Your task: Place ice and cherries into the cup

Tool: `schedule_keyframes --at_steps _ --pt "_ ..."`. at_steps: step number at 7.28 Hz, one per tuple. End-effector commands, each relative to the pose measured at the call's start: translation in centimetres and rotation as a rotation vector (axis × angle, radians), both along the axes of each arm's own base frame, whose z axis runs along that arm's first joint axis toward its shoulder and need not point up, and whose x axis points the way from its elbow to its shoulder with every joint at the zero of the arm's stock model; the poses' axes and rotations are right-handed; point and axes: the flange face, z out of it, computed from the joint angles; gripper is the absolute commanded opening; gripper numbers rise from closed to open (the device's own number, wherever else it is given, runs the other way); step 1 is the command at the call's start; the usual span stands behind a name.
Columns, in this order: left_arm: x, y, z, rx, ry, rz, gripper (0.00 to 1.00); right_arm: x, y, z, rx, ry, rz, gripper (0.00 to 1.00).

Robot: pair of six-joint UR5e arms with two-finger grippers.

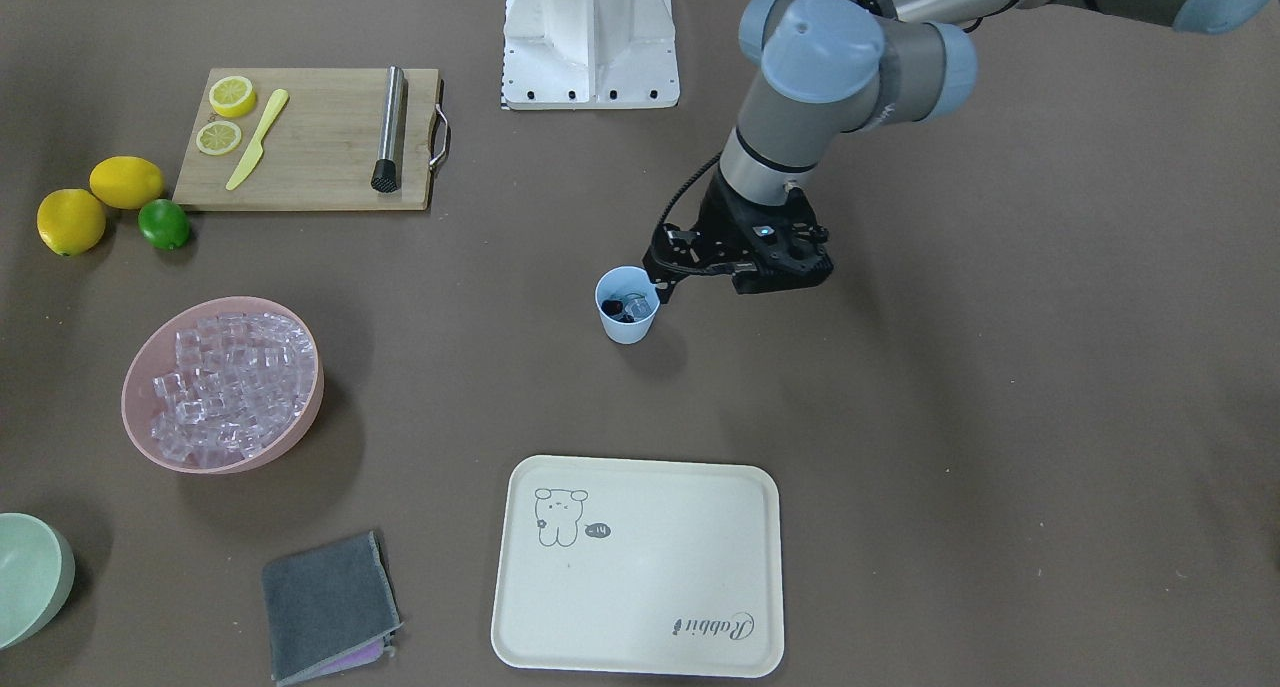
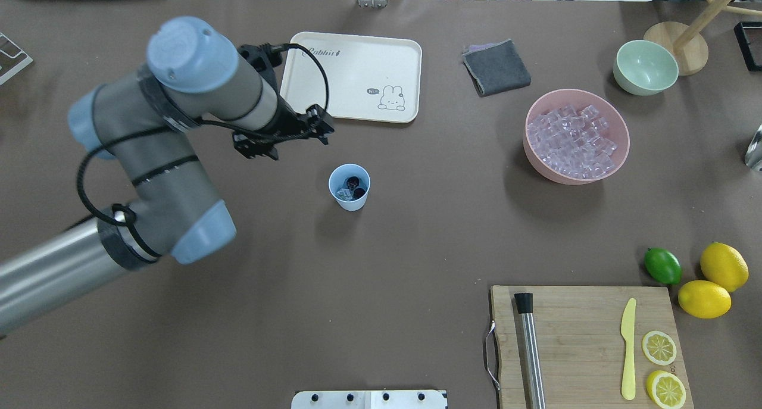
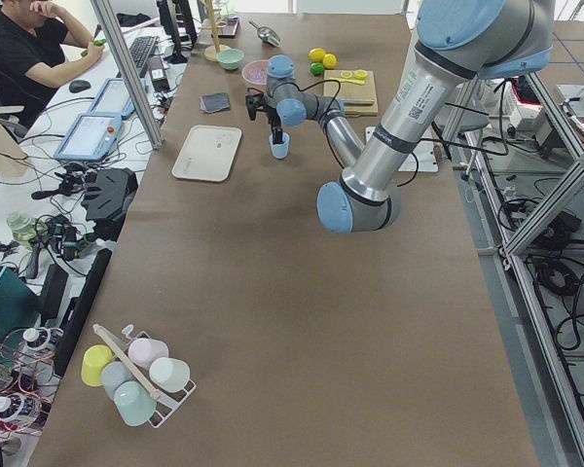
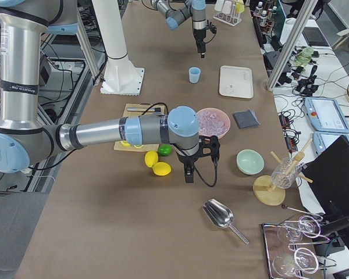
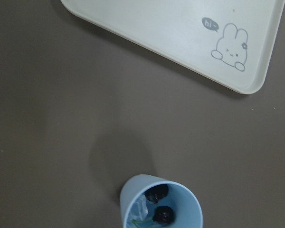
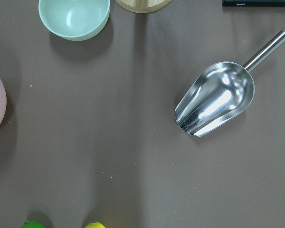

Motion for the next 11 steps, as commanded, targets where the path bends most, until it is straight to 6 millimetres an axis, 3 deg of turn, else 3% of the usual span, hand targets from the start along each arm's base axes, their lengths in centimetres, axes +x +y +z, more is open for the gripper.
schedule_keyframes --at_steps 1,2,3,4,5,6,7,8,9,10,11 --pt "-16.5 -8.9 11.2 0.046 -0.041 0.097 0.98 0.0 -0.1 -0.1 0.003 0.001 0.000 1.00" --pt "-24.9 -12.1 18.5 0.072 -0.080 0.117 0.98 0.0 -0.1 0.0 0.001 0.002 0.000 1.00" --pt "-33.3 -12.8 25.7 0.103 -0.109 0.133 0.98 0.1 -0.1 0.1 -0.002 0.014 0.003 1.00" --pt "-41.3 -12.0 30.2 0.129 -0.106 0.123 0.98 0.1 -0.2 0.4 -0.007 0.015 0.001 1.00" --pt "-47.2 -11.3 32.0 0.168 -0.135 0.156 0.98 0.0 -0.2 0.3 -0.006 0.008 0.000 1.00" --pt "-52.5 -9.1 34.9 0.172 -0.152 0.195 0.98 0.0 0.1 0.2 -0.008 0.005 0.000 1.00" --pt "-54.4 -5.9 38.5 0.170 -0.157 0.219 0.98 0.0 0.1 0.3 -0.009 0.007 0.000 1.00" --pt "-54.6 -1.6 40.8 0.181 -0.160 0.205 0.98 0.0 0.1 0.2 -0.008 0.008 0.000 1.00" --pt "-54.2 4.2 39.4 0.195 -0.170 0.174 0.98 0.0 0.1 0.2 -0.008 0.008 0.000 1.00" --pt "-53.9 6.9 37.3 0.133 -0.167 0.097 0.98 0.0 0.0 0.3 -0.010 0.009 0.001 1.00" --pt "-53.8 7.9 37.5 0.111 -0.166 0.083 0.98 0.0 0.0 0.4 -0.012 0.010 0.002 1.00"
